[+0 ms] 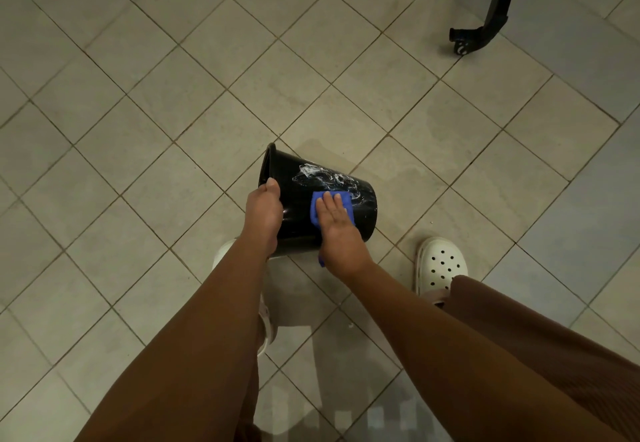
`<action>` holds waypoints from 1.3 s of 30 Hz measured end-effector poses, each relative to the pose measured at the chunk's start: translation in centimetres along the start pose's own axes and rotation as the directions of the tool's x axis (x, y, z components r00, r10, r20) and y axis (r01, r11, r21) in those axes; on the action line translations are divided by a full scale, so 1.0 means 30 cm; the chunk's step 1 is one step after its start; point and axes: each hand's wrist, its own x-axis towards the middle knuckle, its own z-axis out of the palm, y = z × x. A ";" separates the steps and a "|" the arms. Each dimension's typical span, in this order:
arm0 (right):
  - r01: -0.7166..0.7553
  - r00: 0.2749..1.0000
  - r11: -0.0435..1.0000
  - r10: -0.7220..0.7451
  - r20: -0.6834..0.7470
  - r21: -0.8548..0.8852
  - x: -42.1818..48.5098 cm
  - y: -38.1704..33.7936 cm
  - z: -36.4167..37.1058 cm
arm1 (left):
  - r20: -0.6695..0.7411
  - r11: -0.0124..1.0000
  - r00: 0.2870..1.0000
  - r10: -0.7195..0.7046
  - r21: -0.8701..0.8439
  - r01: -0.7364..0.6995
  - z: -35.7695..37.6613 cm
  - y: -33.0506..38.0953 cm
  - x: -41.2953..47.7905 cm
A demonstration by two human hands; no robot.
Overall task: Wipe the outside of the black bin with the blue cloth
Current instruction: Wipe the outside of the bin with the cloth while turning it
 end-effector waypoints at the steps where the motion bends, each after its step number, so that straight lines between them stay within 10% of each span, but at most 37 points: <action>1: -0.008 1.000 1.000 0.008 0.022 -0.005 0.009 0.010 -0.009 | -0.012 1.000 1.000 -0.005 -0.008 0.005 -0.002 -0.003 0.001; 39: -0.074 0.990 0.975 0.097 0.101 -0.209 0.017 -0.028 -0.016 | -0.020 0.994 0.997 0.077 0.080 -0.075 -0.006 0.002 -0.004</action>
